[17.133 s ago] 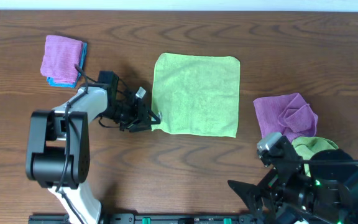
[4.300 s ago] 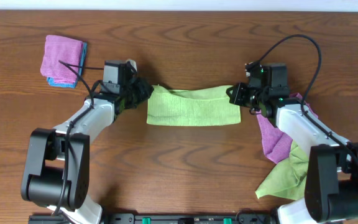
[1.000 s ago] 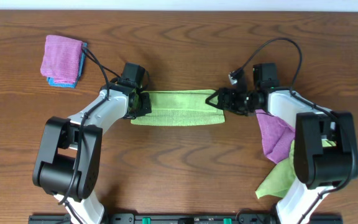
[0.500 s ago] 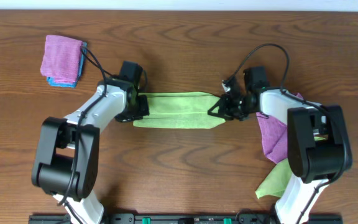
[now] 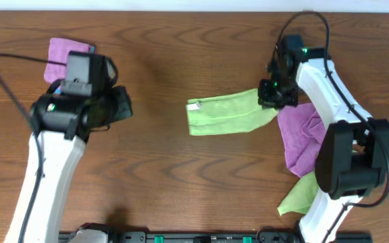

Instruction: Fold the cloth

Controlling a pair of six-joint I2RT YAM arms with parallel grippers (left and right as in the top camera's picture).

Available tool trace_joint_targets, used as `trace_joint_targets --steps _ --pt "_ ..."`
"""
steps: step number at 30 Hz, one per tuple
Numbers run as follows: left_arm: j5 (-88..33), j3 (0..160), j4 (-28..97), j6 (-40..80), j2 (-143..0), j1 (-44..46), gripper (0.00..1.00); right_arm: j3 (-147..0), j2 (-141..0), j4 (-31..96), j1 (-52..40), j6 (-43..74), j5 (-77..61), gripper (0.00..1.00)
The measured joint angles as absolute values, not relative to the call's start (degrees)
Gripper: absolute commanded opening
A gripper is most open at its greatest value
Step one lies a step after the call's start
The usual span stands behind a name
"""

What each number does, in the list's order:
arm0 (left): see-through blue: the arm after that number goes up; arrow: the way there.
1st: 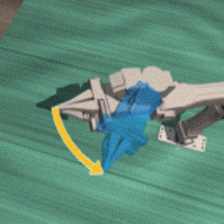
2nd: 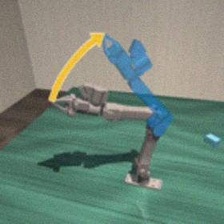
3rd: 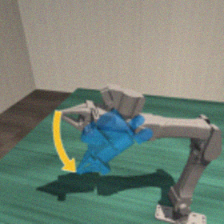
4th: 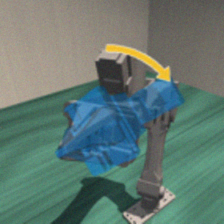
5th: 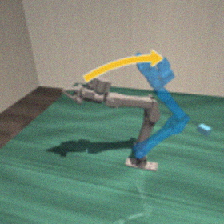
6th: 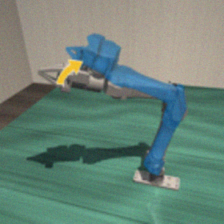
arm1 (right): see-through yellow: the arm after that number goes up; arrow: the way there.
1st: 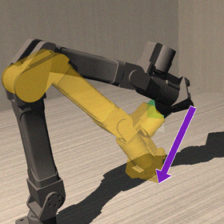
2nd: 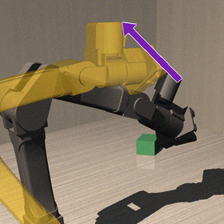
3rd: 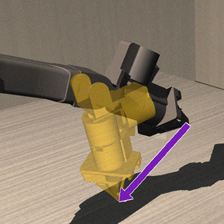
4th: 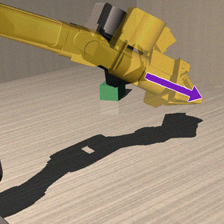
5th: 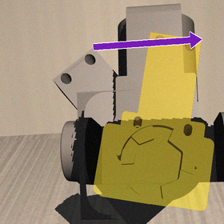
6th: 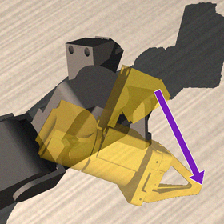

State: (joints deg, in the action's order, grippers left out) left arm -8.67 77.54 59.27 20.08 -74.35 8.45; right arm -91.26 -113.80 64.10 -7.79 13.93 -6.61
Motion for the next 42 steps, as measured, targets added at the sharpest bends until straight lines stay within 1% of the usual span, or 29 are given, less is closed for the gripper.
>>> trace_joint_targets --steps 3,6,9,12,16,17,18,19,20,21,22,24,26,27,28,29,30,31,32,34,35,36,37,38,39,40,41,42 --pt "-8.84 77.54 61.49 20.08 -70.72 8.45 0.06 -93.21 -113.21 62.76 -13.08 14.02 -1.58 0.02" --pt "-9.19 77.54 63.4 20.1 -67.05 8.45 0.06 -93.27 -113.58 61.08 -20.71 14.68 2.04 0.02" --pt "-9.78 77.54 64.93 20.1 -64.47 8.45 0.06 -93.27 -114.93 59.53 -26.26 15.16 3.36 0.02" --pt "-10.76 77.54 66.52 20.12 -62.59 8.45 0.06 -93.3 -117.19 58.59 -29.69 16.14 4.1 0.01" --pt "-11.7 77.54 67.9 20.12 -61.78 8.45 0.06 -93.27 -120.68 58.39 -31.92 16.97 4.64 0.02" --pt "-11.86 77.54 68.18 20.14 -61.78 8.45 0.06 -93.27 -121.47 58.24 -32.49 17.28 4.73 0.04" --pt "-11.88 77.54 68.29 20.14 -61.78 8.45 0.05 -93.27 -121.82 57.98 -32.93 17.56 4.62 0.11" --pt "-11.9 77.54 68.36 20.16 -61.78 8.45 0.06 -93.27 -121.91 57.39 -33.36 17.89 4.47 0.28" --pt "-11.9 77.54 68.38 20.14 -61.78 8.45 0.06 -93.27 -121.95 56.51 -33.78 18.0 3.84 0.51" --pt "-11.92 77.54 68.36 20.21 -61.78 8.45 0.06 -93.27 -121.95 55.37 -34.33 18.2 2.7 0.8" --pt "-11.88 77.54 68.36 20.27 -61.78 8.45 0.07 -93.27 -121.95 54.28 -34.83 18.26 1.21 0.84" --pt "-11.81 77.54 68.34 20.36 -61.78 8.45 0.11 -93.27 -121.95 52.49 -35.79 18.17 -3.11 0.84" --pt "-11.79 77.49 68.07 20.53 -61.78 8.45 0.12 -93.27 -121.95 50.52 -36.51 18.28 -9.23 0.74" --pt "-11.77 77.49 67.68 20.58 -61.82 8.45 0.14 -93.27 -121.95 49.82 -36.58 18.37 -12.14 0.63" --pt "-11.75 77.49 67.29 20.62 -61.93 8.45 0.17 -93.47 -121.95 49.76 -36.49 18.85 -14.66 0.4" --pt "-11.75 77.41 67.09 20.56 -62.11 8.45 0.18 -93.89 -121.95 50.22 -36.23 18.5 -16.43 0.07" --pt "-11.75 77.08 66.67 20.73 -62.33 8.45 0.19 -94.54 -121.95 51.03 -35.9 18.59 -17.72 0.02" --pt "-11.79 76.49 66.13 20.71 -62.59 8.45 0.21 -95.77 -121.95 52.8 -35.38 18.61 -18.79 0.02" --pt "-11.81 75.53 65.28 20.73 -62.92 8.45 0.25 -97.62 -121.95 54.59 -34.54 18.61 -19.7 0.02" --pt "-12.03 72.25 62.28 20.88 -63.92 8.45 0.36 -101.03 -121.89 57.54 -32.84 18.33 -20.4 0.01" --pt "-12.62 70.41 60.36 20.97 -64.49 8.45 0.43 -102.87 -121.73 59.24 -31.79 18.17 -20.34 0.01" --pt "-13.61 67.88 57.36 21.34 -65.34 8.45 0.62 -104.86 -121.47 61.23 -30.59 17.96 -19.77 0.01" --pt "-14.98 65.39 54.48 21.5 -66.24 8.43 0.75 -106.78 -121.14 63.48 -29.34 17.82 -18.68 0.02" --pt "-16.69 62.76 51.07 21.8 -67.29 8.4 0.82 -108.36 -120.62 65.47 -28.03 17.69 -17.17 0.02" --pt "-17.98 60.97 48.82 22.28 -67.99 8.4 0.86 -109.51 -120.05 66.89 -26.79 17.54 -15.64 0.02" --pt "-20.1 57.98 44.73 22.72 -69.28 8.4 0.95 -110.52 -119.28 68.29 -25.41 17.47 -13.8 0.02" --pt "-21.96 55.53 41.39 23.35 -70.46 8.43 0.98 -111.07 -118.61 69.49 -24.01 17.41 -11.97 0.01" --pt "-23.68 53.1 37.39 24.38 -71.59 8.49 0.95 -111.26 -117.95 70.74 -22.46 17.37 -10.26 0.02"
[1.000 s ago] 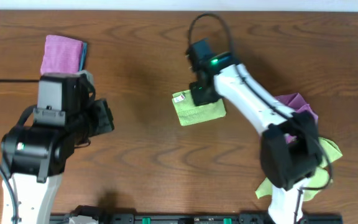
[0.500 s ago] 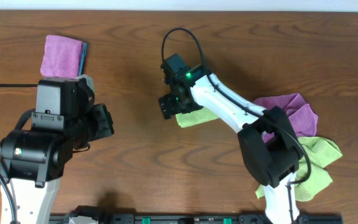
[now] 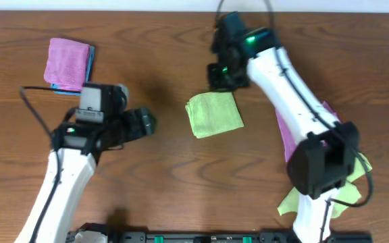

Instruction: Fold the cloth

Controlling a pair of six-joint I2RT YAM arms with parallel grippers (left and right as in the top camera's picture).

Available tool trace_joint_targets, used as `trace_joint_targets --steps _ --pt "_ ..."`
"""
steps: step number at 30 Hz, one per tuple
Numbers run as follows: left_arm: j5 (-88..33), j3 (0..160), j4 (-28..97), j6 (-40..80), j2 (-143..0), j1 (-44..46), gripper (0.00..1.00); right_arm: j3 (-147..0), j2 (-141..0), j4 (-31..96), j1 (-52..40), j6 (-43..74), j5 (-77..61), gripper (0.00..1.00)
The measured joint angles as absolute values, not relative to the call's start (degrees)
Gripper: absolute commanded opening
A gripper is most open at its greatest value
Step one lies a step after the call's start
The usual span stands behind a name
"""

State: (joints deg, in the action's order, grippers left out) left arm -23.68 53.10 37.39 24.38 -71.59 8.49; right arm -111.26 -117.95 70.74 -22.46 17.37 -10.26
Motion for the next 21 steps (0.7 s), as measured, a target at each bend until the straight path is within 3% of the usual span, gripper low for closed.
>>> trace_joint_targets --steps 9,21 --pt "-34.68 43.83 8.88 35.33 -86.89 14.72 0.95 -99.55 -117.27 65.98 -12.16 17.32 -5.28 0.02" --pt "-37.43 43.86 -6.66 47.03 -99.81 19.62 0.96 -85.49 -117.3 50.41 -10.79 17.32 -7.31 0.02"
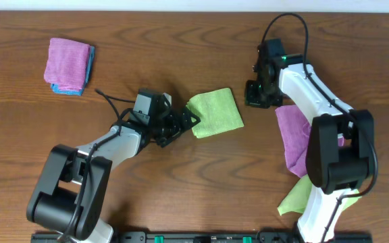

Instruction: Fold the cloth

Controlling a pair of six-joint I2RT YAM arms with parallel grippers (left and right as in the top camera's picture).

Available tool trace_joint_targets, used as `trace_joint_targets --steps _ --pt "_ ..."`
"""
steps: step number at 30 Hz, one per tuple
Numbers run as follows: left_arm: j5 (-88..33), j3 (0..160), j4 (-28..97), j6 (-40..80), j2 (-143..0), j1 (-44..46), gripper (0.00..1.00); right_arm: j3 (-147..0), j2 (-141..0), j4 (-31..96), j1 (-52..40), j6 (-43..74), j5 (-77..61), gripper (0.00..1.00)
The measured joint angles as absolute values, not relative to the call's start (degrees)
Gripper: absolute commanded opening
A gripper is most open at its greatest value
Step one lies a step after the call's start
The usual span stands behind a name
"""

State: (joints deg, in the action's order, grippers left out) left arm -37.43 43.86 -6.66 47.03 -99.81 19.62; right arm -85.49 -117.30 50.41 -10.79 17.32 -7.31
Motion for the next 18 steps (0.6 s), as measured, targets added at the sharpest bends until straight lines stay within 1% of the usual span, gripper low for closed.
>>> trace_joint_targets --steps 6,18 --pt "-38.48 44.34 -10.61 50.02 -101.86 19.62 0.95 -84.58 -118.02 46.94 -11.2 17.32 -9.89 0.02" --pt "-39.05 44.93 -11.42 53.6 -102.76 19.62 0.95 -84.58 -121.49 42.37 -16.47 17.78 -14.26 0.02"
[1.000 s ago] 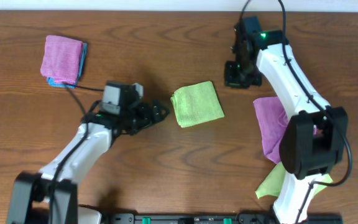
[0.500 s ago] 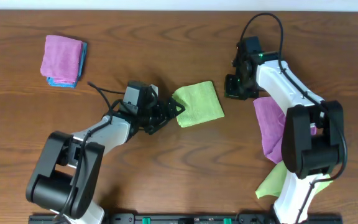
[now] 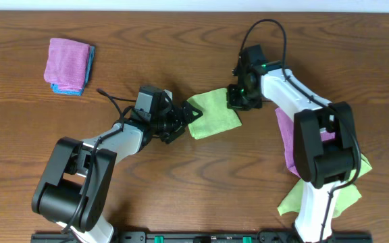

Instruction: Fold the cloth

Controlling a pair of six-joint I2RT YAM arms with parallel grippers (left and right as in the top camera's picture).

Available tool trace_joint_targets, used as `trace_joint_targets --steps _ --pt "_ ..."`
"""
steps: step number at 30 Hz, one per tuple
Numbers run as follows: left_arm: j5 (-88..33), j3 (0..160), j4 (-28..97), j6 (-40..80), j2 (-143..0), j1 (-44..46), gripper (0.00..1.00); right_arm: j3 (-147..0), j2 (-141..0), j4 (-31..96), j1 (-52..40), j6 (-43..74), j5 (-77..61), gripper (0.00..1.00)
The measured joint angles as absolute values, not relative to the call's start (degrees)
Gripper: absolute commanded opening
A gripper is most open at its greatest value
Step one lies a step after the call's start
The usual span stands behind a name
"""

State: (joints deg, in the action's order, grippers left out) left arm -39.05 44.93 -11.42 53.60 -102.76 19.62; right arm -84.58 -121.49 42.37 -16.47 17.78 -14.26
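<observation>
The green cloth lies folded into a small, slightly tilted square at the table's middle. My left gripper lies low on the table at the cloth's left edge. Its fingers are spread on either side of the near left corner, and nothing looks pinched between them. My right gripper is at the cloth's upper right corner, touching or just over its edge. From above its jaws are hidden by the wrist.
A folded pink cloth on a blue one sits at the far left. A crumpled purple cloth and another green cloth lie at the right, under and beside the right arm.
My right gripper has moved left from beside the purple cloth to the green cloth's upper right corner. The left gripper stays at the cloth's left edge, barely shifted. The cloth looks unchanged.
At first my right gripper held one end of the long green cloth while the left arm was far to the left. The cloth then lay folded into a square with the right gripper above it. The left gripper later reached its left edge, and now both grippers flank it.
</observation>
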Motion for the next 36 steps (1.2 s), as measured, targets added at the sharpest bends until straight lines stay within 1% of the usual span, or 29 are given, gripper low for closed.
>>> trace_joint_targets --steps 4,5,6,7,8,9,11,15,22,26,32,36 --pt "-39.0 44.93 -11.46 53.82 -102.76 19.84 0.96 -84.58 -121.49 42.06 -19.14 18.44 -15.16 0.02" --pt "-39.0 44.93 -11.44 53.84 -102.76 19.99 0.98 -84.58 -121.49 41.95 -19.68 18.55 -15.29 0.02" --pt "-39.09 44.93 -11.4 53.84 -102.76 20.16 0.94 -84.58 -121.49 41.82 -20.34 18.7 -15.42 0.01" --pt "-39.0 45.08 -11.16 54.06 -102.76 20.36 0.79 -84.58 -121.49 41.76 -20.73 18.76 -15.53 0.02" --pt "-39.09 45.15 -10.9 54.13 -102.78 20.49 0.59 -84.58 -121.49 41.76 -21.08 18.85 -15.73 0.02" --pt "-38.57 45.12 -9.78 54.24 -102.96 20.69 0.47 -84.58 -121.49 41.71 -21.28 18.87 -15.94 0.02" --pt "-38.33 44.91 -7.92 54.22 -103.85 20.8 0.29 -84.58 -121.49 41.69 -21.34 18.92 -16.49 0.02" --pt "-36.88 44.6 -6.39 54.22 -104.49 20.86 0.06 -84.58 -121.49 41.69 -21.08 19.07 -18.04 0.02" --pt "-36.69 44.47 -7.66 54.22 -104.6 20.71 0.06 -84.58 -121.49 42.52 -19.66 19.07 -19.59 0.02" --pt "-38.02 44.49 -10.48 53.95 -104.57 18.2 0.06 -84.58 -121.49 44.42 -16.88 19.05 -19.92 0.01" --pt "-41.08 46.57 -10.52 53.76 -101.54 10.26 0.06 -84.58 -121.3 48.62 -10.59 17.91 -19.9 0.02" --pt "-43.92 52.75 -10.66 53.78 -95.15 2.37 0.06 -84.58 -120.73 51.44 -7.68 15.7 -19.81 0.02"
